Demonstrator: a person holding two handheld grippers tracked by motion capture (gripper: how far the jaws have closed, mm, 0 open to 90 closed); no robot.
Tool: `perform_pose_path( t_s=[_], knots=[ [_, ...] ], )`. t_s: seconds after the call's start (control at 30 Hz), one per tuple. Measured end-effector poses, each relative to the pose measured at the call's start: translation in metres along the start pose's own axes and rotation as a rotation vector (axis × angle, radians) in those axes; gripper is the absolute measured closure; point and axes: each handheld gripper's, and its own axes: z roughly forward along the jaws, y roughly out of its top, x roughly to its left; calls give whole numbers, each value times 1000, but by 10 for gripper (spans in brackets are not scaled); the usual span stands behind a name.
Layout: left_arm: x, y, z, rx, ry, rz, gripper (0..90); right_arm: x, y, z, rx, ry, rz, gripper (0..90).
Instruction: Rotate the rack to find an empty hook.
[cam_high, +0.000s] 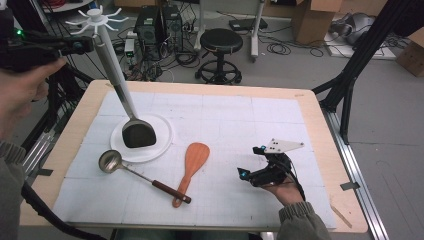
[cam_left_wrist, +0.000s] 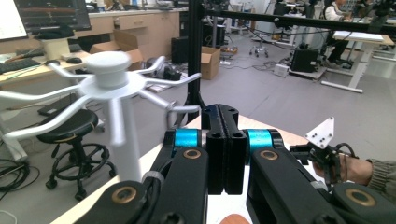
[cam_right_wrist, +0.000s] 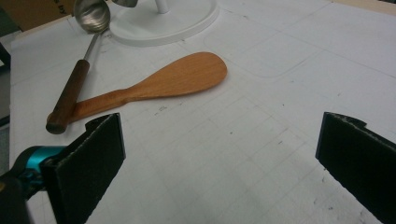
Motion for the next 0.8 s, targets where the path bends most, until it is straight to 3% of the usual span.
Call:
perform_pose_path(
  t_s=[0.2,0.37,0.6,0.8],
  knots=[
    [-6,0,11,14,-2,3,897,1,0,1,2,2,-1,2],
    [-5,1,18,-4,28,-5,897,0,0,0,-3,2,-1,2],
    [1,1,19,-13,64,-29,897,0,0,0,-3,5,-3,2],
    [2,1,17,-13,77,-20,897,0,0,0,-2,5,-4,2]
  ],
)
